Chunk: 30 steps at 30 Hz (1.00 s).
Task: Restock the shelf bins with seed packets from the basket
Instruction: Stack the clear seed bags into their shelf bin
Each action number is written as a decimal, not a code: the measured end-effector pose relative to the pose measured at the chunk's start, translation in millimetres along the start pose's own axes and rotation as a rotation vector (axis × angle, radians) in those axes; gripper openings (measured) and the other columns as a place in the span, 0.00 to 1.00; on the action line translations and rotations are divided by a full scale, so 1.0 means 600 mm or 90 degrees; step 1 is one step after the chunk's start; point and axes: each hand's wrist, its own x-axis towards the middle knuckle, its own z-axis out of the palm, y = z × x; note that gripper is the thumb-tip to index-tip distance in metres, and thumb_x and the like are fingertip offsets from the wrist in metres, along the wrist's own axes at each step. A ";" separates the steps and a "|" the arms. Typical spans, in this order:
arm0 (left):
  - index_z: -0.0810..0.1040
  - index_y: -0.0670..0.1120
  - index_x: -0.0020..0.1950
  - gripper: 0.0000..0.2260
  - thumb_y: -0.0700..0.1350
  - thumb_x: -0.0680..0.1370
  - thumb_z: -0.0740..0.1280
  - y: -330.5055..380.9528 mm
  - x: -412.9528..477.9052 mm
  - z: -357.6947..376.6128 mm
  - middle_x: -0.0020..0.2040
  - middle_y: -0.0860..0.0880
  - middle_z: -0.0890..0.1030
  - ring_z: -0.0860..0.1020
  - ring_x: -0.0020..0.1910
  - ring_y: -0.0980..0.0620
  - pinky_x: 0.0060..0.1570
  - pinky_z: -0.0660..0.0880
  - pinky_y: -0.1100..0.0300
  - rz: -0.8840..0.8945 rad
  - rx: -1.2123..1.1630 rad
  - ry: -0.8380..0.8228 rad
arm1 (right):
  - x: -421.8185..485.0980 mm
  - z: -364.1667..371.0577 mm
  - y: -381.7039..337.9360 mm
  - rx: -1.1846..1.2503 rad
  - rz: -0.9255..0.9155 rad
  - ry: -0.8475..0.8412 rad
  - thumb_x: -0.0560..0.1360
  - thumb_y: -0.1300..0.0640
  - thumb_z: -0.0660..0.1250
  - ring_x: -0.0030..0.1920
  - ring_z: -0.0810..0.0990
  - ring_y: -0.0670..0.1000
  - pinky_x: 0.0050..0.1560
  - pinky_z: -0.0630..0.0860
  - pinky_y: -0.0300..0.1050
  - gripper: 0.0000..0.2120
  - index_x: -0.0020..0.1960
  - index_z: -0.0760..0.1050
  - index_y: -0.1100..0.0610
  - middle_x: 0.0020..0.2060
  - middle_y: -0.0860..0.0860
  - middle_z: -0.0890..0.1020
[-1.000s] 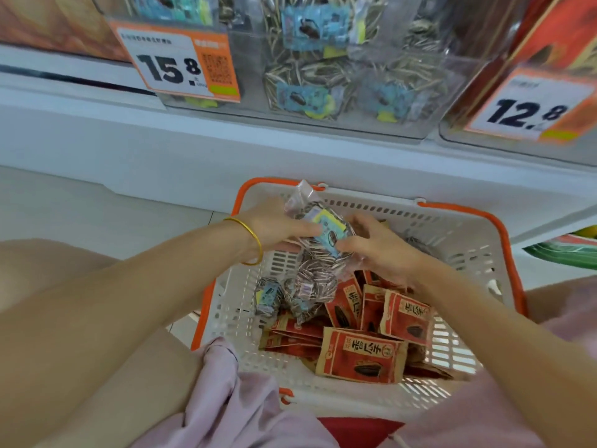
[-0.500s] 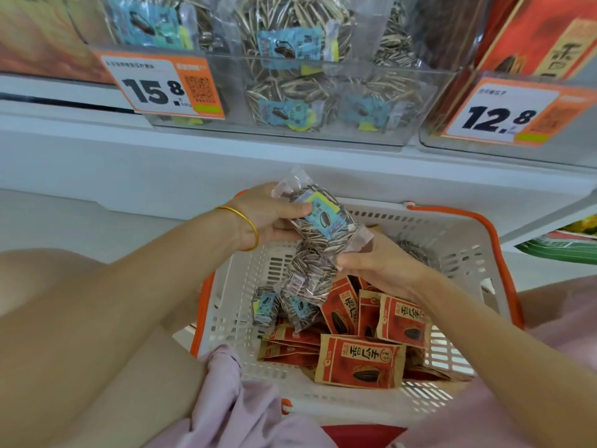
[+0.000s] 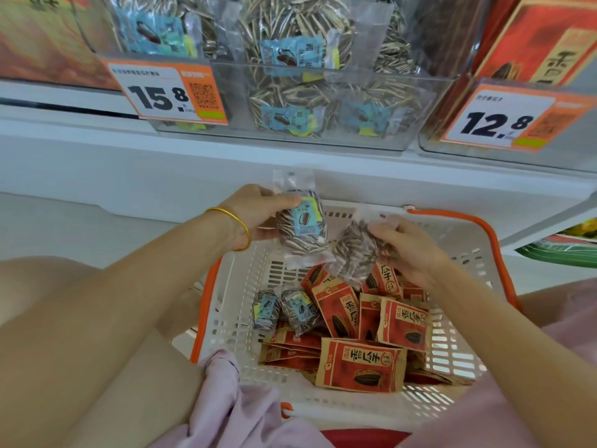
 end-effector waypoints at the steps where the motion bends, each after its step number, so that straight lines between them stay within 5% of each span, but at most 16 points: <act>1: 0.74 0.44 0.46 0.06 0.46 0.76 0.67 -0.004 -0.001 0.004 0.42 0.45 0.80 0.79 0.39 0.50 0.38 0.78 0.59 -0.005 0.015 0.006 | 0.000 0.000 -0.004 0.024 -0.036 0.014 0.75 0.59 0.67 0.46 0.80 0.52 0.43 0.79 0.44 0.02 0.45 0.74 0.57 0.45 0.54 0.82; 3: 0.76 0.45 0.48 0.08 0.49 0.78 0.64 -0.012 0.000 0.011 0.44 0.43 0.81 0.79 0.43 0.45 0.47 0.77 0.52 -0.003 0.039 0.004 | -0.006 0.009 -0.009 0.075 -0.086 0.042 0.73 0.62 0.68 0.49 0.81 0.53 0.52 0.77 0.50 0.04 0.44 0.75 0.56 0.50 0.55 0.81; 7: 0.72 0.47 0.46 0.09 0.50 0.81 0.57 -0.013 -0.005 0.009 0.46 0.42 0.79 0.78 0.49 0.40 0.57 0.73 0.43 0.013 0.085 0.016 | -0.036 0.036 0.000 0.160 -0.189 0.015 0.71 0.71 0.67 0.51 0.80 0.54 0.53 0.76 0.50 0.15 0.35 0.78 0.53 0.49 0.53 0.82; 12: 0.69 0.45 0.58 0.10 0.50 0.82 0.55 -0.008 -0.003 0.004 0.50 0.40 0.76 0.77 0.41 0.44 0.41 0.75 0.54 0.013 0.125 0.032 | -0.045 0.037 0.009 0.124 -0.307 0.027 0.66 0.76 0.69 0.65 0.74 0.50 0.60 0.74 0.50 0.21 0.31 0.79 0.49 0.64 0.48 0.76; 16: 0.71 0.43 0.58 0.14 0.51 0.82 0.53 -0.006 0.001 0.002 0.42 0.43 0.78 0.77 0.35 0.47 0.34 0.74 0.60 -0.012 0.113 0.043 | -0.053 0.030 -0.002 0.191 -0.310 -0.037 0.52 0.58 0.82 0.64 0.75 0.52 0.57 0.77 0.49 0.14 0.30 0.77 0.51 0.66 0.52 0.74; 22: 0.76 0.47 0.61 0.32 0.70 0.71 0.59 -0.008 0.013 -0.002 0.56 0.42 0.81 0.80 0.53 0.42 0.59 0.75 0.45 -0.073 0.030 -0.009 | -0.048 0.022 -0.016 0.207 -0.291 -0.204 0.54 0.62 0.80 0.66 0.74 0.55 0.56 0.77 0.48 0.12 0.31 0.78 0.55 0.66 0.57 0.73; 26: 0.75 0.57 0.63 0.45 0.76 0.50 0.71 -0.013 0.018 -0.007 0.68 0.47 0.73 0.73 0.65 0.42 0.62 0.70 0.40 -0.082 0.040 -0.116 | -0.040 0.016 -0.013 0.209 -0.262 -0.298 0.58 0.63 0.79 0.60 0.78 0.58 0.47 0.79 0.47 0.11 0.30 0.77 0.58 0.56 0.57 0.81; 30: 0.72 0.57 0.66 0.41 0.68 0.56 0.75 -0.010 0.002 0.000 0.69 0.51 0.72 0.68 0.69 0.46 0.64 0.69 0.41 -0.017 0.124 -0.227 | -0.046 0.013 -0.021 0.215 -0.231 -0.265 0.61 0.69 0.74 0.49 0.83 0.55 0.38 0.80 0.44 0.10 0.29 0.76 0.57 0.45 0.53 0.84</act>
